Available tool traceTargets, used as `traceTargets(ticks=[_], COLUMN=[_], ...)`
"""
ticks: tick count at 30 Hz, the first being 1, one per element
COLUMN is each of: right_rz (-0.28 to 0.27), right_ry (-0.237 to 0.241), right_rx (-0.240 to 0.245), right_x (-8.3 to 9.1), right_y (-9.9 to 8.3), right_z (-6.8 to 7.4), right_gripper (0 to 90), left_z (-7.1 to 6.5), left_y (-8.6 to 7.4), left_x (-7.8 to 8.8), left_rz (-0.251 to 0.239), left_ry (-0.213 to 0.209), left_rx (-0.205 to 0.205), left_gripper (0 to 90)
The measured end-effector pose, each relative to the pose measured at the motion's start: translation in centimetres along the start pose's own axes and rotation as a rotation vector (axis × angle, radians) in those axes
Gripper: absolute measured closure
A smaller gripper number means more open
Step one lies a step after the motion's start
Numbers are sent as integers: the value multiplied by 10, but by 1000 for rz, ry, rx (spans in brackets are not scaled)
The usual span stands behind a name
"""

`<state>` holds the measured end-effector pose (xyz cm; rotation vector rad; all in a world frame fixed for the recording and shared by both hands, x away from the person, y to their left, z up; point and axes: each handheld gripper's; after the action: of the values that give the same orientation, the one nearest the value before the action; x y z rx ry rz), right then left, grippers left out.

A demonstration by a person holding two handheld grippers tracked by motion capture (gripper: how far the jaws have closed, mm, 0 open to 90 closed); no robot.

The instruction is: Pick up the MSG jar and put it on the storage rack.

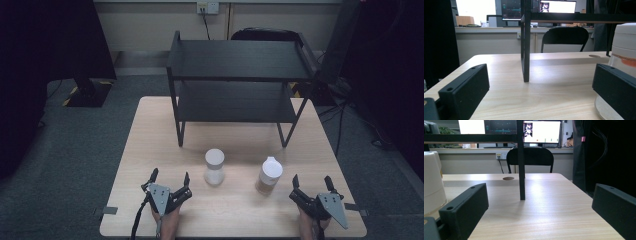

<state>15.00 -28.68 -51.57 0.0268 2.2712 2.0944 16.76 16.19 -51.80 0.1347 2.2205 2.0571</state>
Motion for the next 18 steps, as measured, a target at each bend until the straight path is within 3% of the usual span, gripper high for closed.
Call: traceTargets(ticks=[18], right_rz=[0], right_ry=[-1], right_rx=[0], right_x=[0], right_y=[0], right_z=[0], right_gripper=[0], left_z=[-2], left_y=[0], left_x=[0], left_rz=[0], left_ry=[8], left_rx=[0], left_gripper=[3])
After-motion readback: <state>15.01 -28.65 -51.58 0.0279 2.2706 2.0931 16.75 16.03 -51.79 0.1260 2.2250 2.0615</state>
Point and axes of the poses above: each handheld gripper's, and its own axes: x roughly backward along the jaws, y roughly out of its top, z roughly to its left, and after that the axes turned 4 degrees about x, right-handed
